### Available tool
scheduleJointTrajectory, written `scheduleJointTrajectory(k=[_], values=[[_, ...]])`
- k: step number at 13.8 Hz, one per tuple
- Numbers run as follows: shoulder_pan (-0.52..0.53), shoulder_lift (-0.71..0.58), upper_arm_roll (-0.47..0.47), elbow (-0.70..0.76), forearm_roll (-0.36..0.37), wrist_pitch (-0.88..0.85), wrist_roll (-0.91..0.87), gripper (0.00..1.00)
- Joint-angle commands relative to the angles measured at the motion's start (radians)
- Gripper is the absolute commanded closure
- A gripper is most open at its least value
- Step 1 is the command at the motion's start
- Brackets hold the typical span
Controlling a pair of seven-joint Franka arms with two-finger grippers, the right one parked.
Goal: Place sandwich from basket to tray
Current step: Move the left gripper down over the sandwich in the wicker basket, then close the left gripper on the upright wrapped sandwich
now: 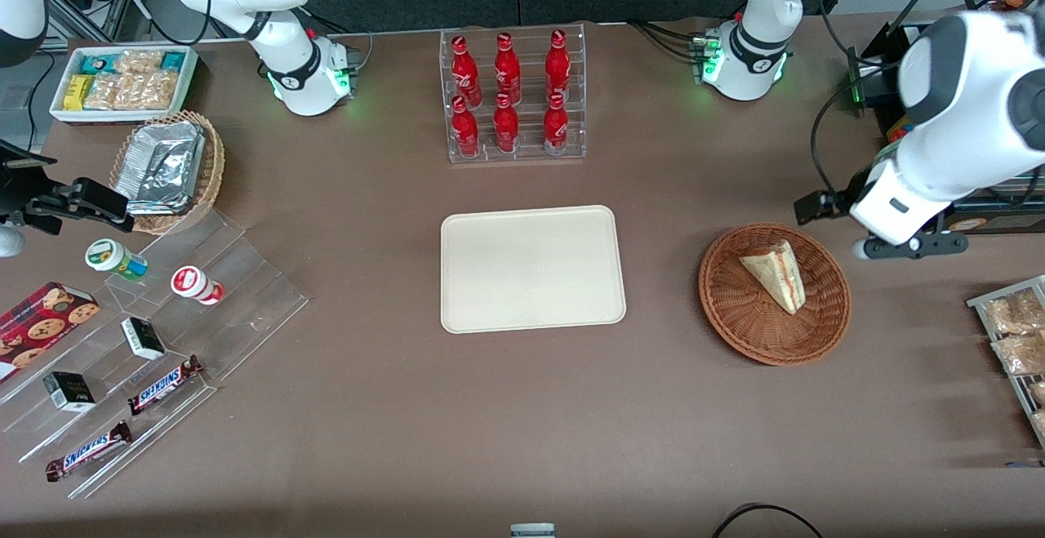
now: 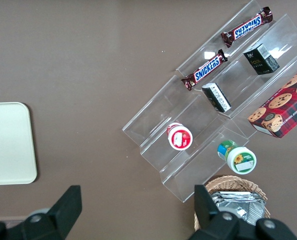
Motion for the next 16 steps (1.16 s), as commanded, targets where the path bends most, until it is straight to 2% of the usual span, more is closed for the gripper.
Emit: scheduleJointTrajectory(k=[1, 2, 8, 11, 16], values=[[-0.005, -0.013, 0.007, -0.137, 0.005, 0.188, -0.162, 0.0], [-0.005, -0.003, 0.006, -0.172, 0.005, 0.246, -0.227, 0.0], [-0.005, 0.04, 0.009, -0.298, 0.008, 0.406, -0.346, 0.0], [0.0, 0.073, 0.009, -0.336, 0.074, 0.487, -0.431, 0.0], [0.008, 0.132, 0.009, -0.393, 0.075, 0.63, -0.545, 0.0]])
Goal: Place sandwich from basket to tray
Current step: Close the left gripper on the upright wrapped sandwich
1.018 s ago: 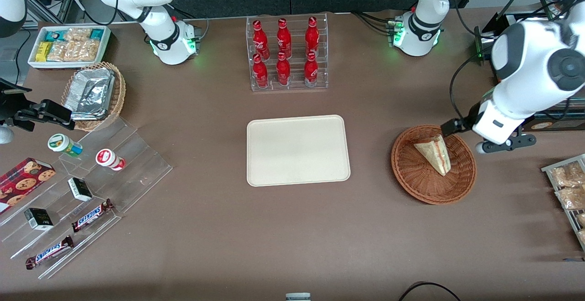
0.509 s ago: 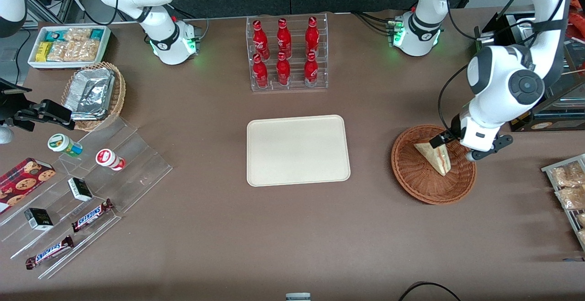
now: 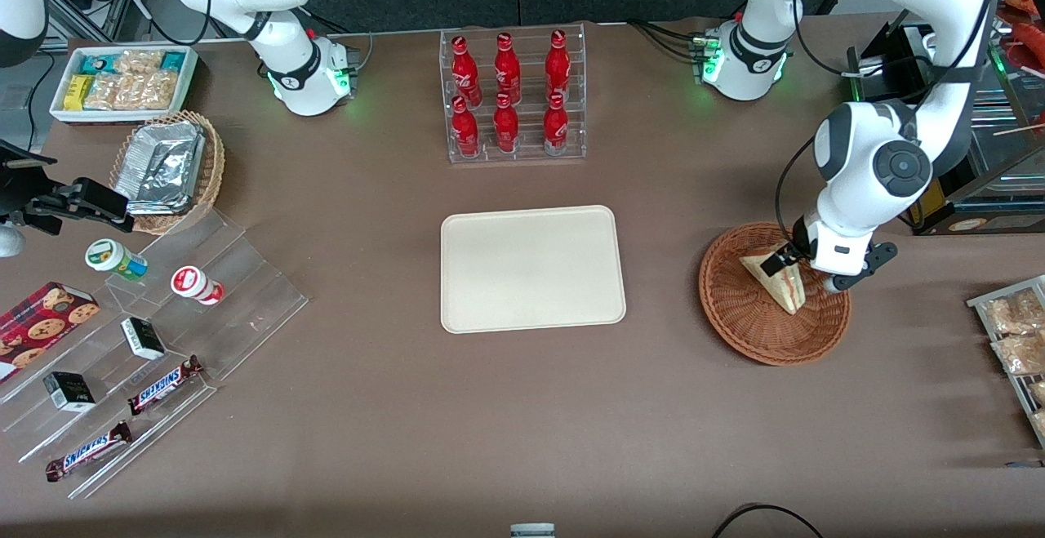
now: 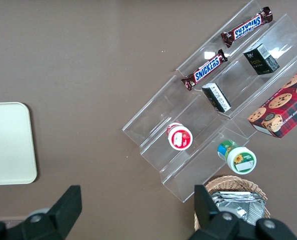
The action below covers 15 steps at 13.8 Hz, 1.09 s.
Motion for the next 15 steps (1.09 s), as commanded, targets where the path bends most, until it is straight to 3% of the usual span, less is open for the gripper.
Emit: scheduleJointTrajectory(k=[1, 3, 4, 5, 6, 13, 15], values=[[0.004, 0.02, 0.0, -0.027, 0.018, 0.06, -0.054, 0.0], [0.009, 0.043, 0.0, -0.037, 0.016, 0.083, -0.074, 0.07], [0.009, 0.046, 0.0, -0.044, 0.016, 0.096, -0.096, 0.3], [0.009, 0.049, 0.0, -0.048, 0.016, 0.099, -0.111, 0.75], [0.009, 0.046, 0.0, -0.048, 0.016, 0.094, -0.111, 0.99], [0.0, 0.037, 0.0, -0.016, 0.021, 0.041, -0.102, 1.0], [-0.01, 0.032, -0.008, 0.077, 0.021, -0.086, -0.099, 1.0]])
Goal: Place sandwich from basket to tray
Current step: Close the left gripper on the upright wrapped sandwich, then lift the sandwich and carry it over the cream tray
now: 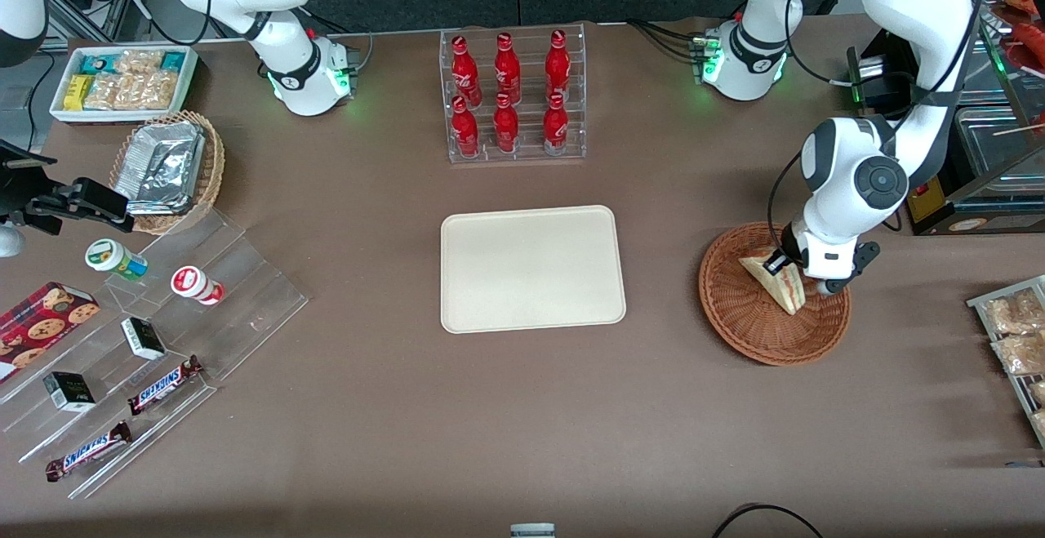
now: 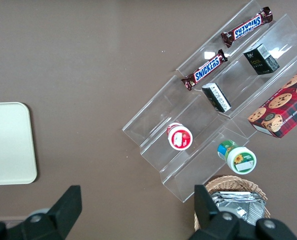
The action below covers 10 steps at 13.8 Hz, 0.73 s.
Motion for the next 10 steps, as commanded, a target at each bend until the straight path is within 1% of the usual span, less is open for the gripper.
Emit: scheduleJointTrajectory(k=[1, 2, 4, 7, 10], values=[[-0.028, -0.019, -0.008, 0.149, 0.017, -0.207, -0.007, 1.0], [-0.047, -0.013, -0.009, 0.221, 0.016, -0.307, 0.001, 1.0], [-0.086, -0.009, -0.009, 0.324, 0.011, -0.426, 0.022, 1.0], [-0.193, -0.002, -0.012, 0.375, -0.003, -0.439, 0.022, 1.0], [-0.337, 0.065, -0.012, 0.439, -0.024, -0.432, 0.024, 1.0]])
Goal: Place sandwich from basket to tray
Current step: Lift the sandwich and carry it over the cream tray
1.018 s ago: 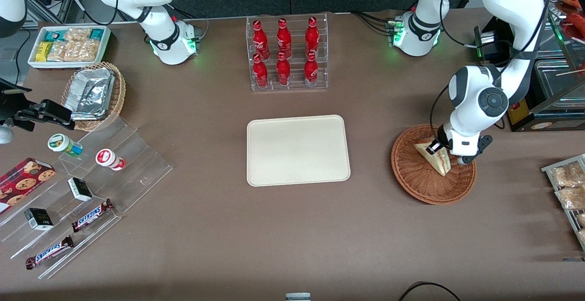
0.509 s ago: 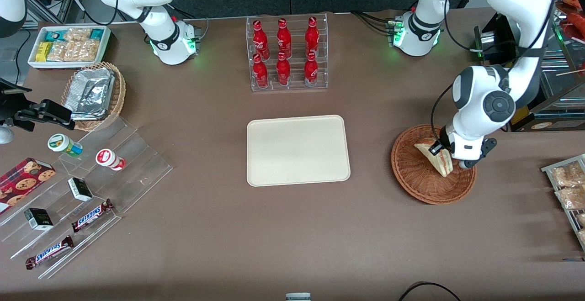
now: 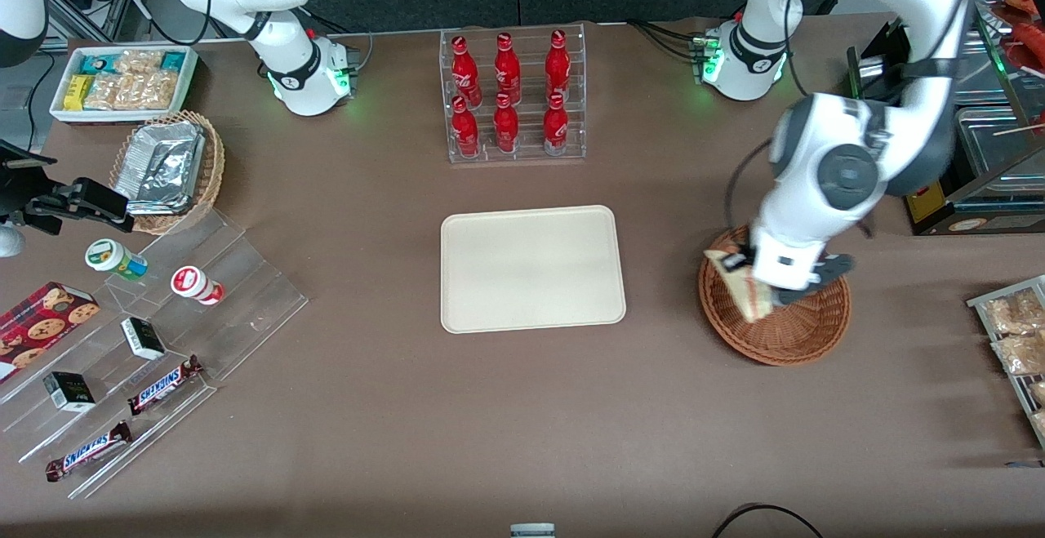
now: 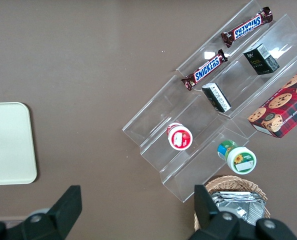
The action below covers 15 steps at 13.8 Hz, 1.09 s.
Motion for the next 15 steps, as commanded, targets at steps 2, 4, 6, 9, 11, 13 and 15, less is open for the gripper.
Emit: scheduleJointTrajectory(k=[2, 4, 6, 9, 11, 13, 15], values=[[-0.166, 0.133, 0.011, 0.153, -0.012, -0.018, 0.011, 1.0], [-0.239, 0.251, 0.007, 0.288, -0.017, -0.022, 0.008, 1.0], [-0.287, 0.344, -0.008, 0.398, -0.058, -0.023, -0.009, 1.0], [-0.352, 0.437, -0.008, 0.512, -0.093, -0.022, -0.028, 1.0], [-0.393, 0.488, -0.014, 0.554, -0.092, -0.022, -0.037, 1.0], [-0.418, 0.534, -0.012, 0.577, -0.084, -0.014, -0.073, 1.0], [-0.432, 0.565, -0.011, 0.589, -0.081, -0.014, -0.075, 1.0]])
